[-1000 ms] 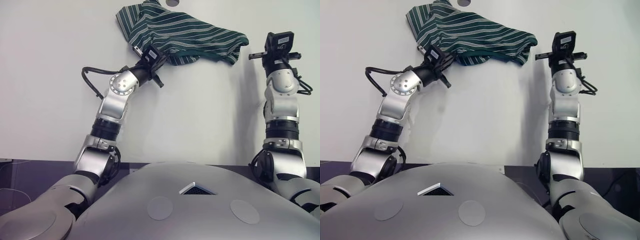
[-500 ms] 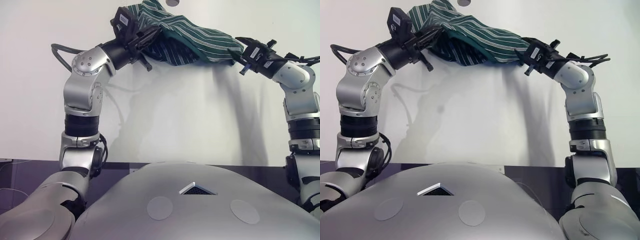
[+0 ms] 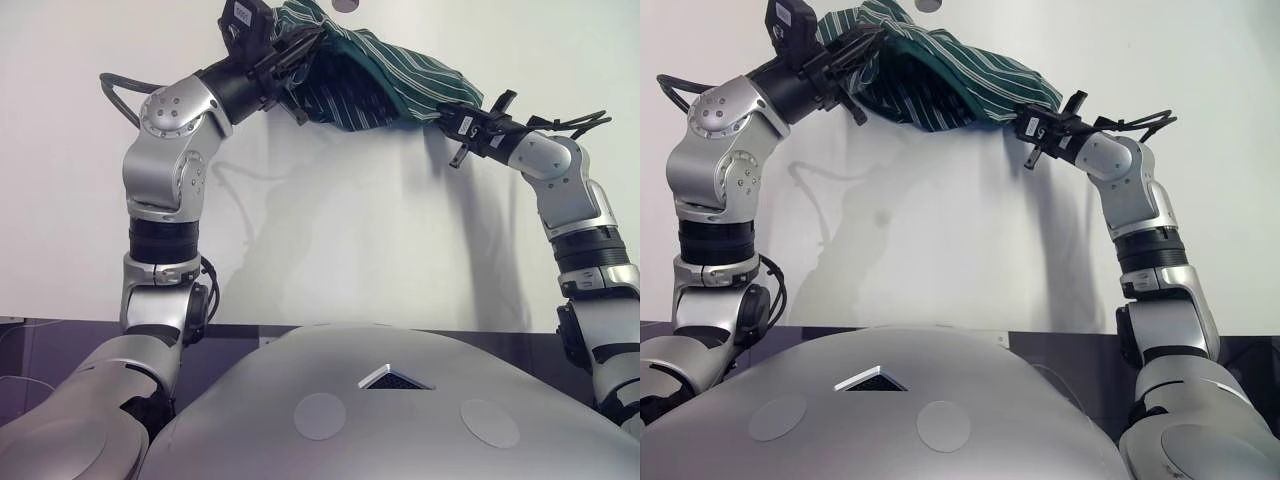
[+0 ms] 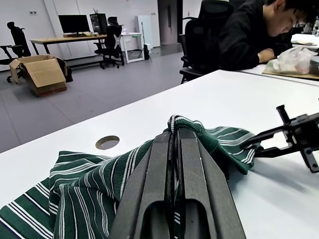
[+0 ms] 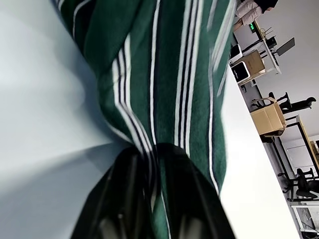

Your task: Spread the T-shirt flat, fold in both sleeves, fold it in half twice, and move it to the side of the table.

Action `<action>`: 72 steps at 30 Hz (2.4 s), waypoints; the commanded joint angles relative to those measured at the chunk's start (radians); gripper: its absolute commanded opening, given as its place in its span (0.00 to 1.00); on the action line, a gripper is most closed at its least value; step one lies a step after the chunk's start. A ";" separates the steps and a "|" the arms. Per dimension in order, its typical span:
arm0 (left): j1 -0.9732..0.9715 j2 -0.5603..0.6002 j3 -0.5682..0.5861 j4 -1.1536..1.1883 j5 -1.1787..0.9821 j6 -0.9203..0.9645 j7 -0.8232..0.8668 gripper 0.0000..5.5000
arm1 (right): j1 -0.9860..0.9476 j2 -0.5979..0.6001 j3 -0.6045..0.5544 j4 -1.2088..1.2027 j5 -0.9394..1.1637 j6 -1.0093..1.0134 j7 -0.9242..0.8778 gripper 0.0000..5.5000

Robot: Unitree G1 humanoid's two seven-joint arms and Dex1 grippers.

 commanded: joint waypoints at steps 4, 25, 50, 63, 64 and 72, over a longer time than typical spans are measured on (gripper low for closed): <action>-0.200 0.058 0.007 0.277 0.089 -0.116 -0.014 0.00 | -0.263 0.085 -0.166 0.093 0.236 0.100 0.022 0.01; -1.287 0.199 0.040 1.495 0.454 -0.619 0.208 0.00 | -1.317 0.106 -0.221 0.943 0.120 -0.005 -0.222 0.01; 0.265 0.850 -0.181 -0.351 -0.139 0.171 -0.780 0.00 | 0.312 -0.571 0.051 -0.831 0.474 0.408 0.815 0.01; 0.658 0.894 -0.171 -0.513 0.066 0.136 -0.524 0.18 | 0.585 -0.584 -0.015 -1.170 0.380 0.713 0.633 0.21; 0.664 0.904 -0.097 -0.524 0.027 0.143 -0.532 0.18 | 0.576 -0.577 -0.074 -1.188 0.445 0.750 0.641 0.21; 0.286 0.690 0.121 -0.326 -0.282 0.283 -0.456 0.18 | 0.197 -0.320 -0.277 -0.885 0.788 0.873 0.507 0.17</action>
